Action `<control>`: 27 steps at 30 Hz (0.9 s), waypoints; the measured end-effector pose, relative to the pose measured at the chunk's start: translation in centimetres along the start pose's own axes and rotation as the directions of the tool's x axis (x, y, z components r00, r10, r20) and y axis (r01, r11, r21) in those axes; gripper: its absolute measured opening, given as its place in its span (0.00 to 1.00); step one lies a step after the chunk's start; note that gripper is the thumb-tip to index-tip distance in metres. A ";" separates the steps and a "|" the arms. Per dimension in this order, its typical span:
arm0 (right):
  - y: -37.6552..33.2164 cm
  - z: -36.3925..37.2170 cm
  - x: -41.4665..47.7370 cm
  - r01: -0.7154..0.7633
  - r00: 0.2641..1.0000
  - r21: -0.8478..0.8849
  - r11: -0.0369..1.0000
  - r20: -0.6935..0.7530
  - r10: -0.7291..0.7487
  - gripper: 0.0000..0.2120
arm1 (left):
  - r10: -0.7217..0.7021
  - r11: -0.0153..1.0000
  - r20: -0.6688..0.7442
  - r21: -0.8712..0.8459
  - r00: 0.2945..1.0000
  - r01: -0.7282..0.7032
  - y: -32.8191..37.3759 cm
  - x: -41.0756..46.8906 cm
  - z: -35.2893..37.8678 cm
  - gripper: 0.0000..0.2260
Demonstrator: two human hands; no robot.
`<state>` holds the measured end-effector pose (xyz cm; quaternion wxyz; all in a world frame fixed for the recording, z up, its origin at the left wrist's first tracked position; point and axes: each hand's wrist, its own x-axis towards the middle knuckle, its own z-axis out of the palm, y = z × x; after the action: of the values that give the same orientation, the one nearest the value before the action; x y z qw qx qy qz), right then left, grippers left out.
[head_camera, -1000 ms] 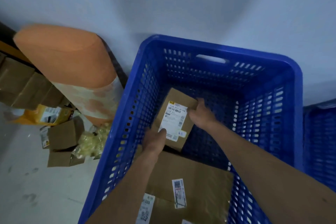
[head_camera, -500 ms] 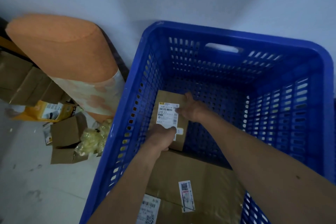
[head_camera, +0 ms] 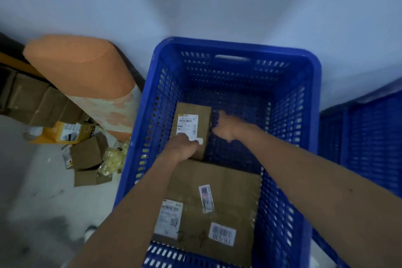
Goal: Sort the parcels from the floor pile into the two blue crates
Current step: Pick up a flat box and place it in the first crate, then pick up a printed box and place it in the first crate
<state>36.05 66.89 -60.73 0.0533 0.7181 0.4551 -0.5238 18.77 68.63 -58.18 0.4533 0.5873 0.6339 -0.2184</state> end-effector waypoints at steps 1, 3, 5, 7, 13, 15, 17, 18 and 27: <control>0.4 -0.9 -1.7 -0.004 1.000 0.005 1.000 0.007 0.004 0.38 | 0.022 1.000 -0.008 -0.013 1.000 -0.022 1.0 -1.3 -0.7 0.16; 1.1 -2.9 -5.7 0.004 1.000 -0.015 1.000 0.005 -0.004 0.35 | 0.044 0.997 -0.039 -0.064 0.998 -0.046 3.0 -4.4 -2.2 0.14; 1.6 -5.2 -10.2 0.016 1.000 0.000 1.000 -0.023 -0.016 0.32 | 0.073 0.990 -0.063 -0.118 0.995 -0.080 5.2 -7.6 -3.2 0.12; 2.3 -7.1 -14.4 0.054 0.996 0.038 0.998 -0.068 -0.051 0.30 | 0.122 0.981 -0.096 -0.138 0.988 -0.135 7.6 -11.1 -3.9 0.08; 3.5 -12.9 -27.1 0.070 0.979 0.176 0.982 -0.203 -0.033 0.23 | 0.254 0.946 -0.126 -0.174 0.959 -0.274 14.4 -21.5 -4.8 0.08; 4.1 -13.9 -30.8 0.080 0.968 0.179 0.981 -0.247 -0.034 0.21 | 0.283 0.938 -0.147 -0.161 0.948 -0.305 15.9 -24.9 -5.1 0.07; 4.8 -14.3 -34.2 0.093 0.955 0.188 0.978 -0.293 -0.035 0.11 | 0.311 0.932 -0.175 -0.138 0.934 -0.336 17.0 -27.9 -5.2 0.10; 5.0 -14.3 -35.7 0.087 0.946 0.180 0.980 -0.323 -0.024 0.08 | 0.336 0.924 -0.185 -0.124 0.923 -0.361 17.4 -29.2 -5.2 0.11; 7.9 -8.9 -47.2 0.004 0.814 0.169 0.986 -0.573 0.095 0.18 | 0.616 0.786 -0.135 0.154 0.776 -0.598 17.6 -38.5 -4.7 0.06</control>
<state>46.12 39.04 -22.12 -0.1338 0.8558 0.3883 -0.3144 29.96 55.16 -19.32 0.4105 0.7998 0.4363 -0.0391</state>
